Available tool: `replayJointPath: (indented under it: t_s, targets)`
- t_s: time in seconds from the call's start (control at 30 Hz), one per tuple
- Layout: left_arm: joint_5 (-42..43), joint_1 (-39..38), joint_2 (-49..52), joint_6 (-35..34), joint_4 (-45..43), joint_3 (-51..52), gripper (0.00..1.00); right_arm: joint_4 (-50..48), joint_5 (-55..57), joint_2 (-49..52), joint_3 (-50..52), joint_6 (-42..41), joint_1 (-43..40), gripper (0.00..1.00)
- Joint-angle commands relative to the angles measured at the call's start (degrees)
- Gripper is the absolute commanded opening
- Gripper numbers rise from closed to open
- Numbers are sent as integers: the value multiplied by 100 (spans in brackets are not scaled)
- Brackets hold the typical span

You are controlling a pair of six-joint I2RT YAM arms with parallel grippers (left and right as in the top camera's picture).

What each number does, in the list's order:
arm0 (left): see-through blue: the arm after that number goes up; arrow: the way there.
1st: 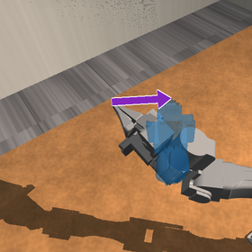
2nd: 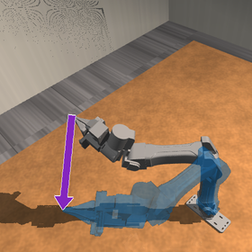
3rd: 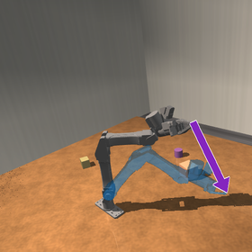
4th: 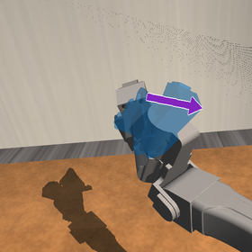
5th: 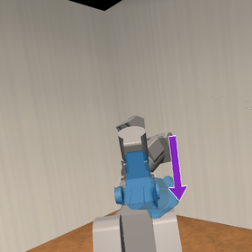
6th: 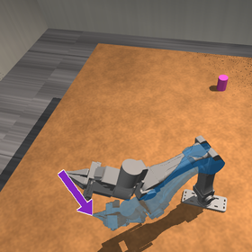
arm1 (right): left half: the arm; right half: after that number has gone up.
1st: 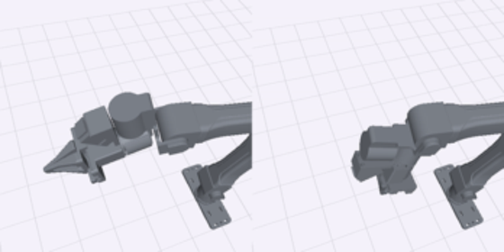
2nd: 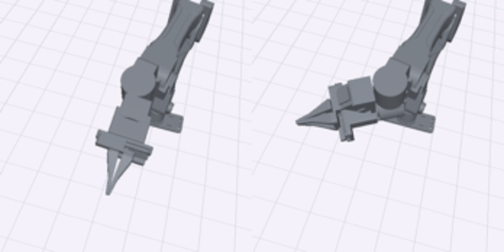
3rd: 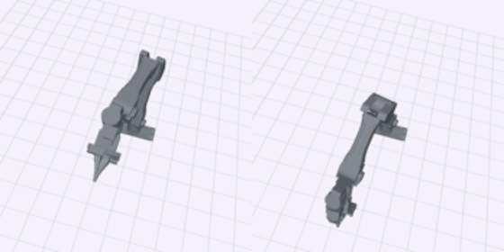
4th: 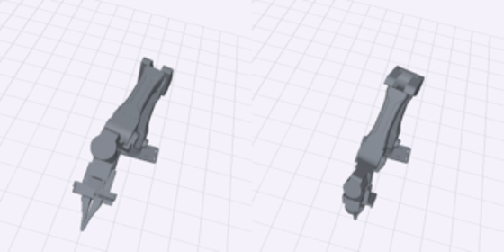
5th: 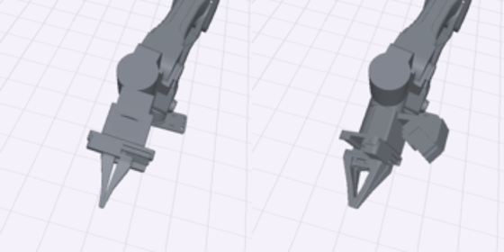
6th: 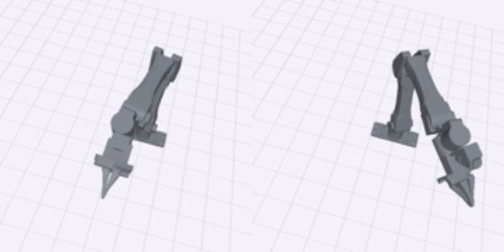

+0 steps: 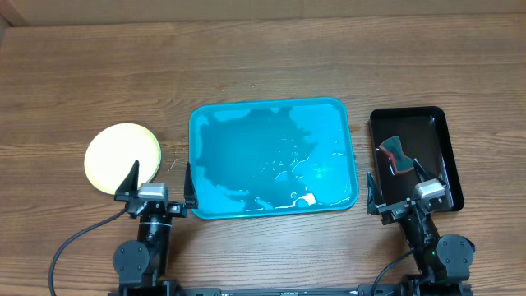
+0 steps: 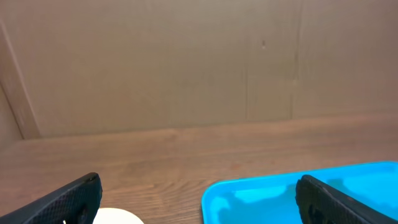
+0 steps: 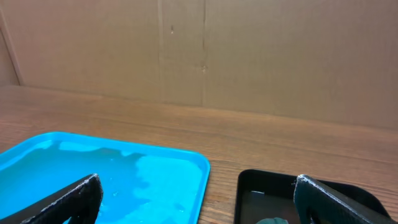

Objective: Clean dirty plates on tray and stack at the side

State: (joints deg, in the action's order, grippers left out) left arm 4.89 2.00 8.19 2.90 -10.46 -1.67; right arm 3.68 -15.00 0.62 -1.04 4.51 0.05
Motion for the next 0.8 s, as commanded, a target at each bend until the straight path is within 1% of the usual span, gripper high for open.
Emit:
replayJointPath:
  t_s: [0.0,0.13,0.2,0.23,0.27,0.77]
  targets:
    - [223,28,-306,551,262,140,99,-35,42,-46,59,-20,31,100]
    - [199,28,-549,741,813,140,100,-35,42,-46,59,-20,31,100]
    - [203,28,-658,741,1088,140,100,-33,42,-46,59,-20,31,100]
    - [203,26,-813,739,1375,140,100,-35,42,-46,59,-20,31,100]
    - [195,22,-800,739,1438,140,100,-35,42,-46,59,-20,31,100]
    - [201,22,-793,739,1432,140,100,-35,42,-46,59,-20,31,100]
